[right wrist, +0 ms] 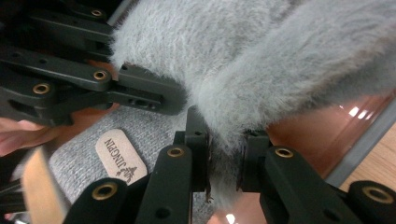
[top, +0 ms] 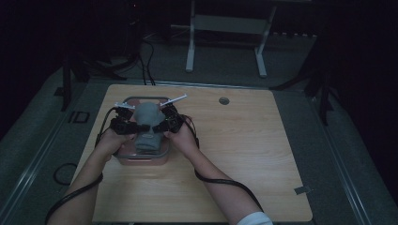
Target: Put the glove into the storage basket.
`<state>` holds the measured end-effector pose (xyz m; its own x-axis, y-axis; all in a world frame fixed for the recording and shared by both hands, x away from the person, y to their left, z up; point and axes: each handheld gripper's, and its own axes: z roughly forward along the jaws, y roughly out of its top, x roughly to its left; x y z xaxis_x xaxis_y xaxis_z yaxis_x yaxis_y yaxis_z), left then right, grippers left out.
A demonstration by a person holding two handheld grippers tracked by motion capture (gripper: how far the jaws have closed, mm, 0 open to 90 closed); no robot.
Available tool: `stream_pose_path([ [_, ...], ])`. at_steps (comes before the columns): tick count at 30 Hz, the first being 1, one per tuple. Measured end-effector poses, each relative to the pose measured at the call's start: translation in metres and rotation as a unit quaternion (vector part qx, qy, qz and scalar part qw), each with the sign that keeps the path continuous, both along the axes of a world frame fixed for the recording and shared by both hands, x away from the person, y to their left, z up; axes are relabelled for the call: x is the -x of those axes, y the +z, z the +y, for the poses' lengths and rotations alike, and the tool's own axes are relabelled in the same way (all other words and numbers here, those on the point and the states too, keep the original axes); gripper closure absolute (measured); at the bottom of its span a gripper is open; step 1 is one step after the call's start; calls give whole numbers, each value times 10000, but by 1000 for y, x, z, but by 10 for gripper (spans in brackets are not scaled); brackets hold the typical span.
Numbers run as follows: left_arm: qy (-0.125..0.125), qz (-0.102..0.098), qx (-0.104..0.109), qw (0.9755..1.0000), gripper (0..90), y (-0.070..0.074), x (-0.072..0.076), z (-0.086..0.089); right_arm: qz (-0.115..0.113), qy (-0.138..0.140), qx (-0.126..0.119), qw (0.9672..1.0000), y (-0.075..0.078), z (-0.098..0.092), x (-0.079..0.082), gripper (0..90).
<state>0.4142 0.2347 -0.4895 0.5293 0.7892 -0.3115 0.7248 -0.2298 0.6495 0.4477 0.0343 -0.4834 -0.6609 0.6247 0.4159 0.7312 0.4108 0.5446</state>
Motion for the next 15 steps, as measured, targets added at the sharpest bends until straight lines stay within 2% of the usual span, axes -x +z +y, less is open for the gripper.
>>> stream_pose_path([
  [1, 0, 0, 0, 10000, 749, 0, 0, 0, -20, 1, 79, 10000, -1, 1, 0, 783],
  [2, 28, 120, -28, 9999, 749, -1, -3, -1, -20, 1, 79, 10000, -1, 1, 0, 783],
  [3, 35, 235, -89, 9997, 745, -3, -5, -2, -49, 11, 265, 9996, -4, 4, 0, 783],
  [4, 37, 355, -298, 9989, 744, -6, -8, -7, -68, 14, 339, 9994, -6, 5, 0, 780],
  [5, 39, 426, -405, 9983, 741, -8, -10, -10, -77, 16, 437, 9990, -8, 7, -1, 775],
  [6, 39, 426, -405, 9983, 740, -8, -10, -10, -73, 39, 511, 9987, -9, 8, -1, 762],
  [7, 53, 527, -518, 9973, 739, -10, -12, -13, -138, 81, 598, 9981, -9, 10, 0, 737],
  [8, 53, 527, -518, 9973, 735, -10, -12, -13, -138, 81, 598, 9981, -9, 10, 0, 737],
  [9, 57, 528, -544, 9971, 735, -11, -12, -14, -192, 124, 724, 9971, -8, 12, 2, 709],
  [10, 89, 532, -532, 9971, 724, -11, -12, -15, -363, 224, 899, 9950, -4, 15, 5, 665],
  [11, 91, 542, -553, 9970, 724, -11, -12, -14, -363, 224, 899, 9950, -4, 15, 5, 665],
  [12, 89, 527, -576, 9969, 712, -11, -12, -15, -485, 268, 975, 9937, 1, 14, 8, 610],
  [13, 88, 535, -643, 9965, 712, -12, -12, -16, -485, 268, 975, 9937, 1, 14, 8, 610],
  [14, 62, 575, -694, 9959, 703, -13, -13, -18, -538, 299, 947, 9936, 4, 12, 9, 610],
  [15, 119, 639, -837, 9944, 673, -16, -15, -23, -639, 239, 883, 9938, 12, 5, 10, 591],
])
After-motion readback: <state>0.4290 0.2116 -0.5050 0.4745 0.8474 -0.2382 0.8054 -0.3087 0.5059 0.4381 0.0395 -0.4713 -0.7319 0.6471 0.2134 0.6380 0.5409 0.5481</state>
